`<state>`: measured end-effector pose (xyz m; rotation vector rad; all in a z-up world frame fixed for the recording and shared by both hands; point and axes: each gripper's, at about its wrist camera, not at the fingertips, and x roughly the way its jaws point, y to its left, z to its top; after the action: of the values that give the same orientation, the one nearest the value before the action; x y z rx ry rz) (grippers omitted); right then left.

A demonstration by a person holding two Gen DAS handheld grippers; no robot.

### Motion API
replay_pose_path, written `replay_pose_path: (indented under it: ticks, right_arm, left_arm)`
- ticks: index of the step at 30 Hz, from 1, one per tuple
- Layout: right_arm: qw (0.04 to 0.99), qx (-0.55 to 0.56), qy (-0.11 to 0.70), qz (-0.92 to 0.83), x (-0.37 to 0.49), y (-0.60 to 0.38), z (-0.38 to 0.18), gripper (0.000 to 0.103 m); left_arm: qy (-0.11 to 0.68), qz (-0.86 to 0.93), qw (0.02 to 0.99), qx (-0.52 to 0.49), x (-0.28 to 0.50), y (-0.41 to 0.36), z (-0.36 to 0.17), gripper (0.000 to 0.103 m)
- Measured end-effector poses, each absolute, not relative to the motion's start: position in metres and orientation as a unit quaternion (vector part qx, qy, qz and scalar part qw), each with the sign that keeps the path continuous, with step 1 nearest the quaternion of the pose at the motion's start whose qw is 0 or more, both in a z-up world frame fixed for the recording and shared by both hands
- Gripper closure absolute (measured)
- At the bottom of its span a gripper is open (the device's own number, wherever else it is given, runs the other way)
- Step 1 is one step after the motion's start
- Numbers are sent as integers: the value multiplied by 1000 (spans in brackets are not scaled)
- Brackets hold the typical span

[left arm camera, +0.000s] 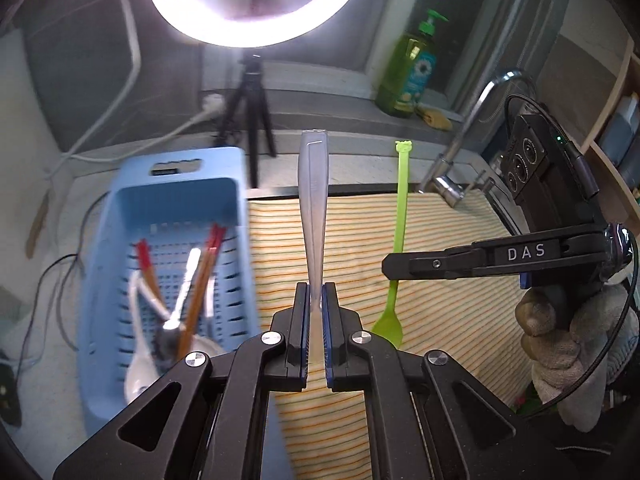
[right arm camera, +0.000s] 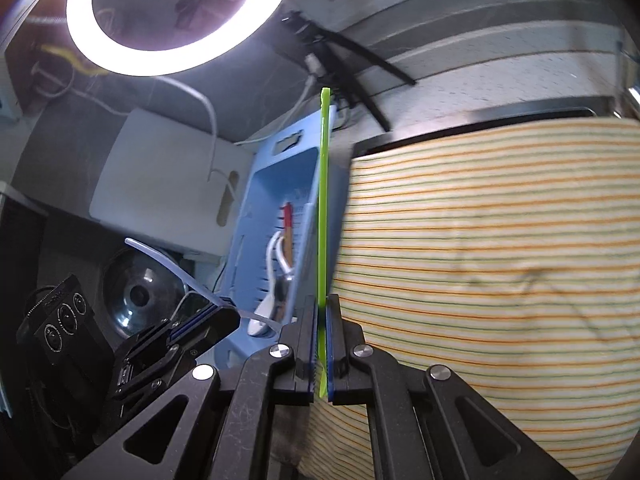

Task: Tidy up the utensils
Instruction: 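Carry the clear spoon and green spoon into the basket and open both tools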

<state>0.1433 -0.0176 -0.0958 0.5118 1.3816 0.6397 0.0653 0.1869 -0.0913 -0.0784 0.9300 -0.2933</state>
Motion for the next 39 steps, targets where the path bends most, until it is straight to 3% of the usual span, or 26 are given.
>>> replay_pose_path:
  ticks: [18, 28, 34, 39]
  right_arm:
    - [677, 148, 640, 331, 149, 121, -128, 100]
    - [684, 117, 651, 308, 161, 134, -146, 96]
    - [691, 115, 646, 303, 165, 129, -142, 92]
    - [692, 119, 645, 302, 166, 124, -140, 90]
  left_arm:
    - [480, -71, 872, -60, 67, 289, -119, 98]
    - [492, -75, 865, -61, 110, 297, -142, 98]
    - [495, -70, 864, -57, 125, 298, -147, 88]
    - [494, -68, 865, -57, 124, 300, -146, 88]
